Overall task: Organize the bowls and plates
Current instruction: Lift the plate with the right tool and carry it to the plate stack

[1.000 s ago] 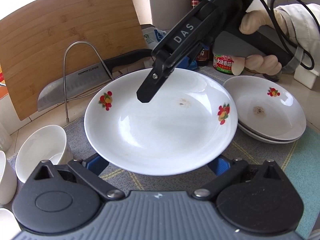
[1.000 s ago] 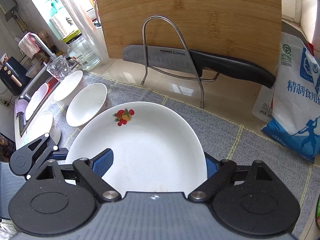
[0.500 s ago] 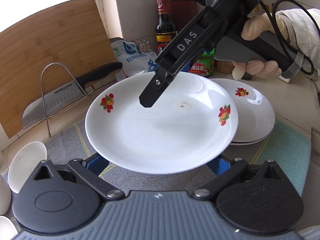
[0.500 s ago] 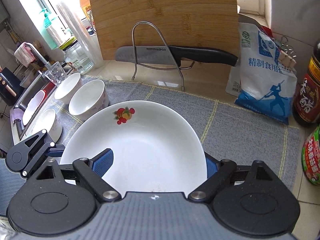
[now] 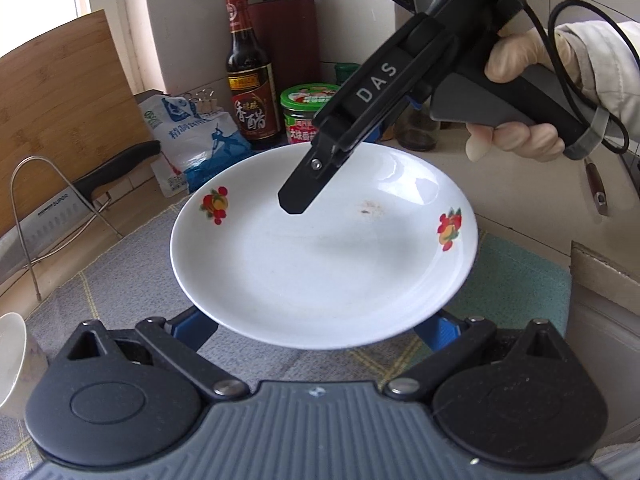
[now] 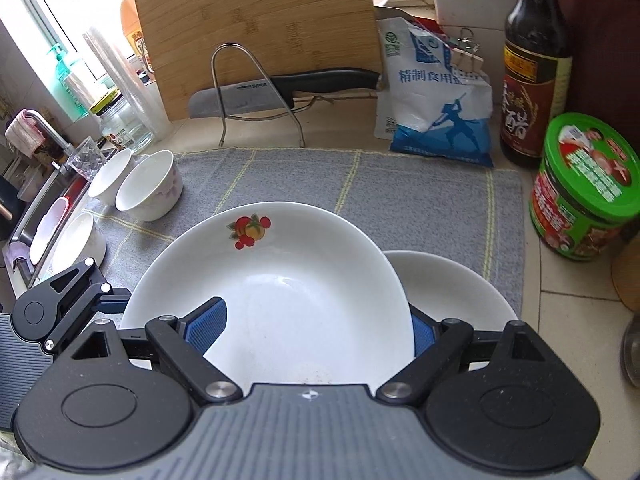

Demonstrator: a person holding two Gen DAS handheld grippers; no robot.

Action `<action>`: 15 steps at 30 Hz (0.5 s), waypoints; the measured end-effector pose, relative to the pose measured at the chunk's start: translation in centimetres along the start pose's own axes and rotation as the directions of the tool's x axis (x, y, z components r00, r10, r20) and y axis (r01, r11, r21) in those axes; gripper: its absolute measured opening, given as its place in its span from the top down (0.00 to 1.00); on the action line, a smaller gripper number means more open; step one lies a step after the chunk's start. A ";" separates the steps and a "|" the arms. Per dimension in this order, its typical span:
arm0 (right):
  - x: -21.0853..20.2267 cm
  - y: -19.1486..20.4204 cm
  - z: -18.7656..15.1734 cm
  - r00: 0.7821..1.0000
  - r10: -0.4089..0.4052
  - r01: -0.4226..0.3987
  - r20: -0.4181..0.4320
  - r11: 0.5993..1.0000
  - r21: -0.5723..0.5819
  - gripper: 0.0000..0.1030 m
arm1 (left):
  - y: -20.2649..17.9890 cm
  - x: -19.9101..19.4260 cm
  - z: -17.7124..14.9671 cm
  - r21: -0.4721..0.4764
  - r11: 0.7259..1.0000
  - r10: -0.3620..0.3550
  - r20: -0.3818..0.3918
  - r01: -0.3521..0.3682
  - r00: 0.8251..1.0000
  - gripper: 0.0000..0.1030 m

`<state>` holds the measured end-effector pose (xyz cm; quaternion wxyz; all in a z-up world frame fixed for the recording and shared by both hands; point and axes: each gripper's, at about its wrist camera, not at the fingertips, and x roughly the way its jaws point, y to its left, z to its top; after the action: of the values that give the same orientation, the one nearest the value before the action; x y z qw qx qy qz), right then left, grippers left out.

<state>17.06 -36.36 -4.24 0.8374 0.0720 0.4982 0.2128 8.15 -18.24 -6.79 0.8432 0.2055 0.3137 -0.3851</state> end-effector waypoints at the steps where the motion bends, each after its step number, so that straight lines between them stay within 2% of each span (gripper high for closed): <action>1: -0.3 -0.3 -0.3 1.000 -0.005 0.005 0.002 1.000 0.007 0.09 | -0.2 0.1 0.0 0.005 1.000 -0.008 0.000 0.008 1.000 0.01; 15: -1.9 -3.3 -3.4 0.999 -0.045 0.045 0.000 0.995 0.090 0.09 | -2.7 1.9 1.0 0.050 0.995 -0.081 -0.024 0.082 0.996 0.01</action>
<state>14.24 -40.45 -5.52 0.8383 0.0988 0.5081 0.1712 7.39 -21.45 -7.69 0.8179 0.2180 0.3212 -0.4248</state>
